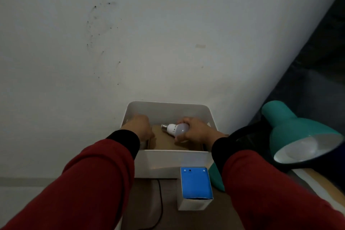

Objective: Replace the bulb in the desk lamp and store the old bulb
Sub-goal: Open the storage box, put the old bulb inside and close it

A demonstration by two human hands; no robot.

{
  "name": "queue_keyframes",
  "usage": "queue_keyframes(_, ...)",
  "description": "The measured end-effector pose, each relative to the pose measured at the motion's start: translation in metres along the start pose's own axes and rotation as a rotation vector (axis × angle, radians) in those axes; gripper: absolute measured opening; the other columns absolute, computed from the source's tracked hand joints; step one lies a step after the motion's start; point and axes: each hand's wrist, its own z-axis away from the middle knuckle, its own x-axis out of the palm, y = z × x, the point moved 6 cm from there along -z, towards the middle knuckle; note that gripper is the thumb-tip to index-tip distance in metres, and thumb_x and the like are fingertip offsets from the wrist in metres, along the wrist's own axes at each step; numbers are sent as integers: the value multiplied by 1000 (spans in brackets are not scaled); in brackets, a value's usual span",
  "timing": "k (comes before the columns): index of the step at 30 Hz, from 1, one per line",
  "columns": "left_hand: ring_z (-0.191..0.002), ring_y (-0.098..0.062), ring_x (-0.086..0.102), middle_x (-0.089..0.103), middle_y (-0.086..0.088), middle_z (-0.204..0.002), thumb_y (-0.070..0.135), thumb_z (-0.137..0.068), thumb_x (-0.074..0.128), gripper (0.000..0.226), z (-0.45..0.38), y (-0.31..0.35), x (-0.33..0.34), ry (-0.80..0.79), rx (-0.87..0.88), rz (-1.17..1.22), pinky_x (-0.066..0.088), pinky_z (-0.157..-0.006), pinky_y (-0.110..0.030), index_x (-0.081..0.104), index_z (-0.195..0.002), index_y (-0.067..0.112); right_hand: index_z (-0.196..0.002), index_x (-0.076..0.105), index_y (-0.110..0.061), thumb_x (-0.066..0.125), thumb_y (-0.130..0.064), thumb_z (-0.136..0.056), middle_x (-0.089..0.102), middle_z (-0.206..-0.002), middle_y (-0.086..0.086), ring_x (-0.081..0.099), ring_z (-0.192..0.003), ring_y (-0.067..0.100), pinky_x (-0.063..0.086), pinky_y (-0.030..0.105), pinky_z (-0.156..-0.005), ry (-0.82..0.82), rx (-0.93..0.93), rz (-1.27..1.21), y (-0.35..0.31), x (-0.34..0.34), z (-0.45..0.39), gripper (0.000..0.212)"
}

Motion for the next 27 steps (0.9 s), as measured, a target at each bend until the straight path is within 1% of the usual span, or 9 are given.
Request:
queue_keyframes(2, -131, -28, 43, 47, -12, -141, 37, -89, 56, 55, 0, 1, 2, -7, 4, -29, 37, -106, -32, 47, -134, 5, -124, 57, -18, 82, -19, -67, 57, -126, 10, 54, -114, 26, 47, 33, -95, -7, -1, 22, 0, 2, -2, 62)
queue_keyframes(6, -132, -28, 42, 47, -12, -141, 40, -88, 57, 58, 3, 4, 3, -15, -7, -48, 37, -106, -31, 47, -134, 6, -130, 52, -20, 82, -23, -67, 55, -131, 9, 52, -117, 25, 43, 27, -89, -16, -3, 117, -1, -1, -2, 70)
queue_keyframes(9, -128, -27, 46, 49, -12, -139, 38, -87, 60, 55, 5, 4, 2, -30, -12, -35, 40, -103, -31, 49, -131, 7, -144, 35, -21, 82, -29, -69, 45, -143, 9, 44, -129, 28, 38, 31, -103, -22, 13, 176, -4, -5, 1, 89)
queue_keyframes(11, -128, -27, 47, 50, -11, -138, 39, -87, 60, 56, 11, 5, -2, -29, -14, -45, 41, -104, -32, 50, -132, 7, -148, 27, -18, 78, -34, -73, 40, -148, 9, 40, -134, 28, 35, 32, -108, -12, 8, 269, -9, -11, 6, 92)
queue_keyframes(13, -127, -27, 48, 51, -11, -137, 38, -87, 60, 56, 17, 6, -7, -28, -19, -39, 42, -104, -32, 49, -132, 7, -147, 28, -14, 73, -35, -77, 38, -148, 11, 40, -134, 28, 35, 32, -108, -6, 19, 362, -15, -19, 13, 85)
queue_keyframes(16, -125, -27, 50, 53, -11, -135, 36, -88, 57, 51, 29, 9, -20, -28, -1, -55, 43, -103, -31, 50, -129, 6, -138, 42, -9, 67, -34, -83, 47, -140, 12, 48, -127, 28, 41, 34, -103, -27, 49, 512, -27, -30, 28, 66)
queue_keyframes(20, -126, -26, 49, 53, -12, -135, 33, -89, 55, 50, 54, 14, -45, 41, 32, -74, 41, -104, -29, 50, -131, 5, -128, 54, -4, 57, -35, -89, 56, -131, 15, 54, -120, 30, 43, 34, -96, -59, 81, 625, -49, -47, 64, 50)
queue_keyframes(23, -122, -28, 51, 54, -14, -131, 31, -87, 58, 46, 79, 14, -63, 105, 35, -72, 44, -96, -29, 54, -124, 4, -122, 57, -4, 57, -37, -88, 58, -126, 13, 57, -115, 31, 44, 33, -87, -12, 71, 677, -62, -58, 95, 47)
queue_keyframes(27, -111, -29, 58, 58, -16, -123, 31, -84, 61, 41, 122, 9, -78, 142, 11, -60, 48, -85, -28, 59, -114, 3, -123, 56, -6, 57, -38, -88, 58, -127, 13, 58, -113, 30, 43, 32, -82, 38, 71, 676, -74, -68, 139, 48)
